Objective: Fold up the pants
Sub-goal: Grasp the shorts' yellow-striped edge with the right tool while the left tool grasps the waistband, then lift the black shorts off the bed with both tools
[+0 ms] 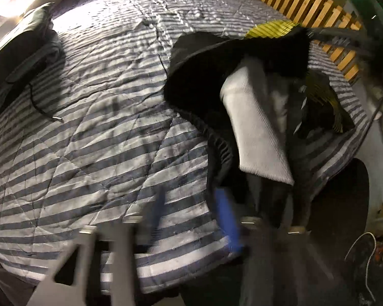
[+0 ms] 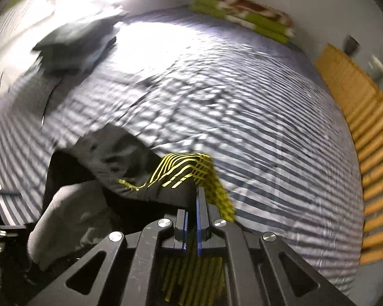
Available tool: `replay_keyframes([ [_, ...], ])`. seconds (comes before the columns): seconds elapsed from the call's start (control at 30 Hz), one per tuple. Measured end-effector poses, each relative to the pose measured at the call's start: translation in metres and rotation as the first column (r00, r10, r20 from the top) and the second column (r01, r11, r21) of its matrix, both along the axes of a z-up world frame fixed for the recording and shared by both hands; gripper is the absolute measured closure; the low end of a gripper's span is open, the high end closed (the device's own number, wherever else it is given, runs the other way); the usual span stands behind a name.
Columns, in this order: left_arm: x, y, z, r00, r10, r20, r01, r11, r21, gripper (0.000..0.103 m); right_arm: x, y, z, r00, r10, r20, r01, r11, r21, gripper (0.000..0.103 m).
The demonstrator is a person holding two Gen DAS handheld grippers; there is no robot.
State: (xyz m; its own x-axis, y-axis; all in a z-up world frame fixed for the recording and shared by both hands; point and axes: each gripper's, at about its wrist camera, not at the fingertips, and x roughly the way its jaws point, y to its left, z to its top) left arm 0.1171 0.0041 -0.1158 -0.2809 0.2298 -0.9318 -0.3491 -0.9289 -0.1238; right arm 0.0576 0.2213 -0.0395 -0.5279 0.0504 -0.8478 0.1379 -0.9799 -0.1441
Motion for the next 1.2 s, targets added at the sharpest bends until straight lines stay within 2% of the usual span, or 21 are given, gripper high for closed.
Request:
replay_keyframes([
  [0.07, -0.003, 0.000, 0.000, 1.000, 0.008, -0.006, -0.009, 1.000, -0.007, 0.098, 0.005, 0.017, 0.012, 0.998, -0.058, -0.027, 0.058, 0.998, -0.012, 0.099],
  [0.23, -0.019, -0.019, 0.025, 0.994, 0.078, -0.074, -0.077, 0.997, 0.008, 0.101, 0.024, 0.052, 0.052, 0.983, -0.163, -0.079, 0.153, 0.981, -0.117, 0.099],
  [0.33, -0.030, -0.040, 0.061, 0.978, 0.126, -0.166, -0.126, 0.992, 0.015, 0.101, 0.035, 0.055, 0.077, 0.970, -0.204, -0.131, 0.185, 0.972, -0.147, 0.099],
  [0.5, -0.035, -0.085, 0.139, 0.931, 0.192, -0.310, -0.181, 0.981, 0.063, 0.101, 0.078, 0.049, 0.128, 0.945, -0.253, -0.208, 0.192, 0.942, -0.274, 0.099],
  [0.6, -0.040, -0.094, 0.160, 0.921, 0.169, -0.350, -0.166, 0.985, 0.039, 0.101, 0.099, 0.050, 0.129, 0.943, -0.291, -0.160, 0.206, 0.890, -0.407, 0.099],
  [0.67, -0.057, -0.089, 0.150, 0.937, 0.146, -0.317, -0.149, 0.989, 0.015, 0.101, 0.099, 0.049, 0.111, 0.949, -0.297, -0.105, 0.227, 0.875, -0.427, 0.099],
  [0.73, -0.074, -0.081, 0.130, 0.955, 0.126, -0.268, -0.135, 0.991, -0.013, 0.101, 0.088, 0.047, 0.086, 0.952, -0.298, -0.065, 0.254, 0.891, -0.376, 0.099],
  [0.8, -0.098, -0.067, 0.092, 0.972, 0.115, -0.203, -0.130, 0.990, -0.062, 0.101, 0.069, 0.050, 0.053, 0.951, -0.310, -0.007, 0.290, 0.897, -0.334, 0.099],
  [0.87, -0.111, -0.060, 0.066, 0.982, 0.129, -0.141, -0.137, 0.989, -0.049, 0.101, 0.046, 0.053, 0.022, 0.958, -0.283, 0.043, 0.285, 0.923, -0.258, 0.099],
  [0.97, -0.109, -0.052, 0.040, 0.985, 0.133, -0.113, -0.140, 0.989, -0.055, 0.101, 0.030, 0.063, -0.009, 0.966, -0.227, 0.125, 0.246, 0.956, -0.161, 0.099],
  [1.07, -0.097, -0.049, 0.034, 0.986, 0.122, -0.111, -0.128, 0.991, -0.048, 0.101, 0.038, 0.064, -0.011, 0.979, -0.138, 0.151, 0.149, 0.987, -0.066, 0.093],
  [1.13, -0.089, -0.048, 0.033, 0.986, 0.114, -0.120, -0.121, 0.991, -0.055, 0.101, 0.048, 0.056, 0.000, 0.990, -0.057, 0.129, 0.058, 0.998, -0.006, 0.084],
  [1.2, -0.082, -0.047, 0.034, 0.987, 0.099, -0.124, -0.106, 0.993, -0.054, 0.101, 0.057, 0.039, 0.012, 0.993, 0.046, 0.105, -0.056, 0.994, 0.096, 0.070],
])
